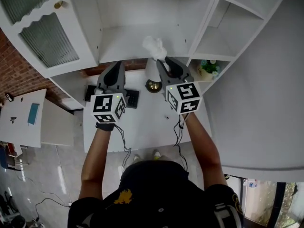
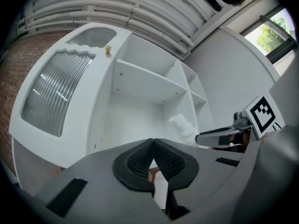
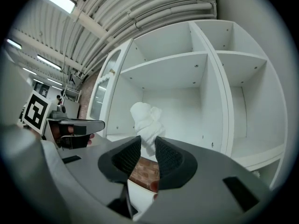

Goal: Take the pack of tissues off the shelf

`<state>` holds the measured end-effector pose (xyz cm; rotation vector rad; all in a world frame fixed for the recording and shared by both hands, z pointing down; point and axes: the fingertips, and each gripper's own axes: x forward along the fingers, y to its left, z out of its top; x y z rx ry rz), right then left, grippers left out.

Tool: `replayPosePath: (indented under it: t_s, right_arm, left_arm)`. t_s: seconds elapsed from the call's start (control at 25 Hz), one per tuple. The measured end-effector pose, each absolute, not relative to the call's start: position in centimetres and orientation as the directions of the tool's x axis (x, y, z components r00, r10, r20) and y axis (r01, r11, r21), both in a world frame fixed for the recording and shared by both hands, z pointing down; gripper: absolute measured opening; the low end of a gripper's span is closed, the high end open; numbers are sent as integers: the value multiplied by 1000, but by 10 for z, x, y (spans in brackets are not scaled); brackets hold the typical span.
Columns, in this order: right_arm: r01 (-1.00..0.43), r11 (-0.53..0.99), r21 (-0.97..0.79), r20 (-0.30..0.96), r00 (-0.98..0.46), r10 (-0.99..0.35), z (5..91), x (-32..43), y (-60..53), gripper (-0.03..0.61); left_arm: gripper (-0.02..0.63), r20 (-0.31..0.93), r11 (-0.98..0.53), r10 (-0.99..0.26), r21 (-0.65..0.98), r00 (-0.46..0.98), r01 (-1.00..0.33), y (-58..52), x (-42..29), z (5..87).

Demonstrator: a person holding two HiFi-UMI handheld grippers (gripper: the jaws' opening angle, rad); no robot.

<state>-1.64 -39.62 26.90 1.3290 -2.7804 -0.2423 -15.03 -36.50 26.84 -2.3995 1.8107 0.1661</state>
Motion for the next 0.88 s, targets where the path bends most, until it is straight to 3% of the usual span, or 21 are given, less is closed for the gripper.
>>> replayPosePath:
  t_s: [0.88]
  right_arm:
    - [-753, 658, -10, 150, -652, -744, 402, -22, -353, 101]
  left_arm:
    - [18, 26, -223, -974, -10, 223, -975, -334, -146, 398]
